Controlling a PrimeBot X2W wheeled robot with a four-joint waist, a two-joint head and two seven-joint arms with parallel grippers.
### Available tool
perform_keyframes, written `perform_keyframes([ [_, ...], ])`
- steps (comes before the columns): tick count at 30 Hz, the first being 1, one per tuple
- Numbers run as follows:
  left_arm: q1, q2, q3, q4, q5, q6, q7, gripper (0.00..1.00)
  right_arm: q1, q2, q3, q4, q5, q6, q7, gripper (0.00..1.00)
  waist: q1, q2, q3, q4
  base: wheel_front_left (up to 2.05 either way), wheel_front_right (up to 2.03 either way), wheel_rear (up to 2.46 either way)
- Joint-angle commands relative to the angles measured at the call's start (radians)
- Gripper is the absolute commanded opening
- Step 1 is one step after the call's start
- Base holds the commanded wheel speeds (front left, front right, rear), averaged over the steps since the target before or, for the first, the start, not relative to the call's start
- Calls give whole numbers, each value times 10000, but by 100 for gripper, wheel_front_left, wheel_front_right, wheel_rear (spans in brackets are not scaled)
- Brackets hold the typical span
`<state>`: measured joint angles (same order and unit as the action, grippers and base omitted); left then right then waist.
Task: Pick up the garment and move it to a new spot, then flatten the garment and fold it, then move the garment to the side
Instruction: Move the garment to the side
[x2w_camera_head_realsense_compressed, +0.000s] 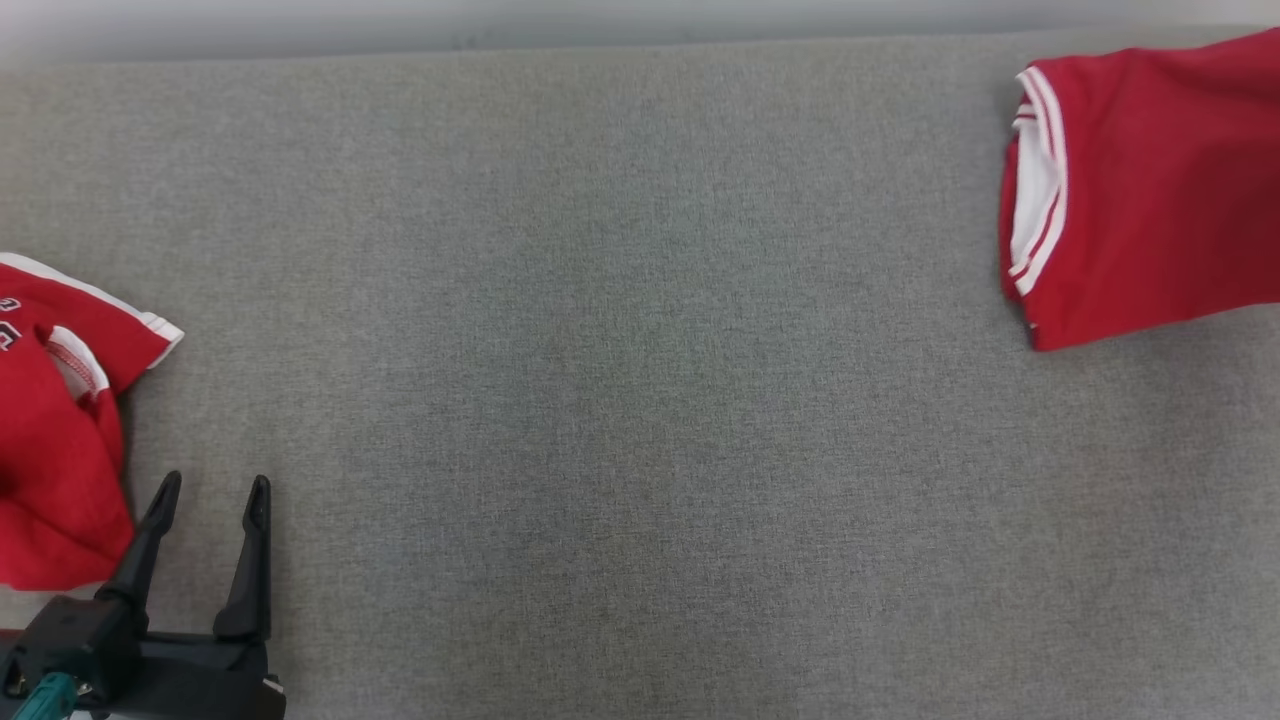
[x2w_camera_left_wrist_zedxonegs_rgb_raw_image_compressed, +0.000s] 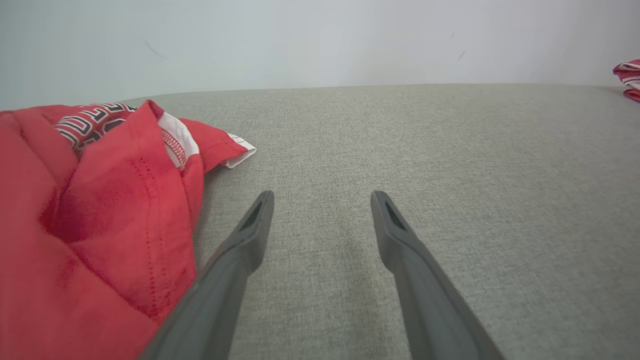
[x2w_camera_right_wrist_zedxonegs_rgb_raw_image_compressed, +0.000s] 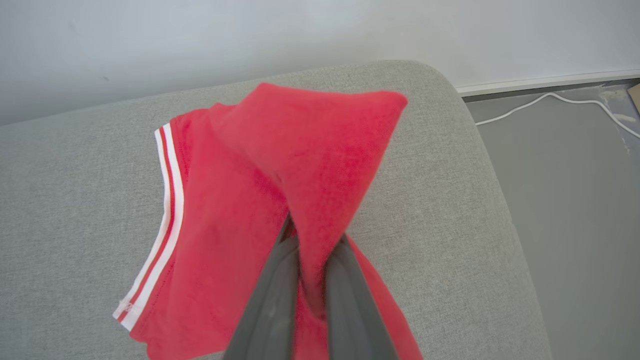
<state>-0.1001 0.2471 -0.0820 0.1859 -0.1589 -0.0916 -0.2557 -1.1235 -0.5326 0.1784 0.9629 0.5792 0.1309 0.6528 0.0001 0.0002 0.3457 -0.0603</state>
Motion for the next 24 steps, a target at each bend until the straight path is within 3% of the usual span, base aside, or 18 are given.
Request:
perform_keyframes([
  [1, -139, 85, 23, -62, -35, 2, 33, 100, -128, -133, 6, 27, -138, -5, 16, 0, -1, -2, 191, -87, 0, 0, 0],
  [20, -67, 252, -31, -322, -248, 205, 60, 100, -1077, -784, -250, 873, -1911, -5, -299, 0, -1, -2, 470, 193, 0, 0, 0],
  [21, -73, 253, -35, -318, -261, 207, 57, 100, -1114, -794, -271, 916, -2008, -5, -334, 31, -1, -2, 472, 196, 0, 0, 0],
  [22, -80, 256, -38, -311, -255, 205, 53, 100, -1153, -797, -295, 945, -2106, -5, -412, 56, -1, -2, 473, 196, 0, 0, 0],
  [23, -90, 254, -49, -303, -246, 214, 50, 100, -1180, -788, -318, 974, -2181, -5, -472, 100, -1, -2, 475, 198, 0, 0, 0],
  [24, -106, 254, -53, -298, -265, 218, 46, 100, -1193, -783, -346, 997, -2274, -5, -553, 100, -1, -2, 478, 200, 0, 0, 0],
])
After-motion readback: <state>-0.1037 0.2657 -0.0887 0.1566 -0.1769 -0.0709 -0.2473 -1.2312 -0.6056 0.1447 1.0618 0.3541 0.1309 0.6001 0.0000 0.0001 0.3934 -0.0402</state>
